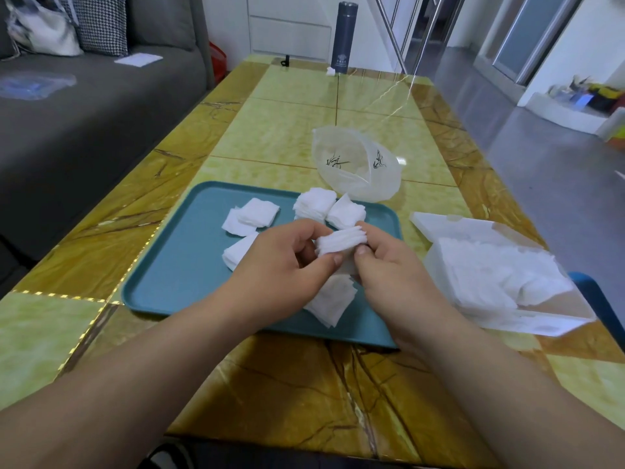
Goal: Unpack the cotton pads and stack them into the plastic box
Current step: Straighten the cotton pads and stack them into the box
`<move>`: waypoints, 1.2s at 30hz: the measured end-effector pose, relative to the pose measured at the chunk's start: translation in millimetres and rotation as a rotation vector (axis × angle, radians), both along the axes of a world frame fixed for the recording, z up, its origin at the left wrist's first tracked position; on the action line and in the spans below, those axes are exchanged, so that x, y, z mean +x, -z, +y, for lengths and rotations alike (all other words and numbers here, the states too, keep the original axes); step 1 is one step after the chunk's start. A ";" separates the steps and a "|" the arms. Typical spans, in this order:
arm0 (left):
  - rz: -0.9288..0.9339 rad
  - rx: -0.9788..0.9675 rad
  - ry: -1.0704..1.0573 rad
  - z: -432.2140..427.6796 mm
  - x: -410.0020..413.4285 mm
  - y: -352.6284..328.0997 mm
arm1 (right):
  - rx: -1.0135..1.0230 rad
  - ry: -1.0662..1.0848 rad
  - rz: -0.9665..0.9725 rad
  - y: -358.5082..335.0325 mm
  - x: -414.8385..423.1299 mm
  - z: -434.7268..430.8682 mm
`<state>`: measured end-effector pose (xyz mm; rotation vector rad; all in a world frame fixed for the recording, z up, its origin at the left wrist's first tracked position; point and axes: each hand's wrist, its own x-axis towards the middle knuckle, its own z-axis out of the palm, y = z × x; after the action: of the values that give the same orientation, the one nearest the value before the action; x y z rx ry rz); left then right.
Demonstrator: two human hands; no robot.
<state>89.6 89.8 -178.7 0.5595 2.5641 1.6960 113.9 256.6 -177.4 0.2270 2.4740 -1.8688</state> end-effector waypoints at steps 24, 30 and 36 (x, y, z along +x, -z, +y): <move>-0.202 0.255 0.177 168.0 37.6 -50.2 | -0.217 0.426 0.231 -48.3 78.2 151.0; 0.090 -0.195 0.175 189.6 29.5 -32.9 | 0.307 0.520 0.166 -41.1 84.0 193.3; 0.181 -0.353 0.187 190.2 36.9 -20.7 | 0.565 0.437 0.076 -29.5 67.7 191.0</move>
<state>126.5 280.0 -158.0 0.9275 2.7362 1.1483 181.6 447.6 -148.0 0.7763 3.1507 -1.2267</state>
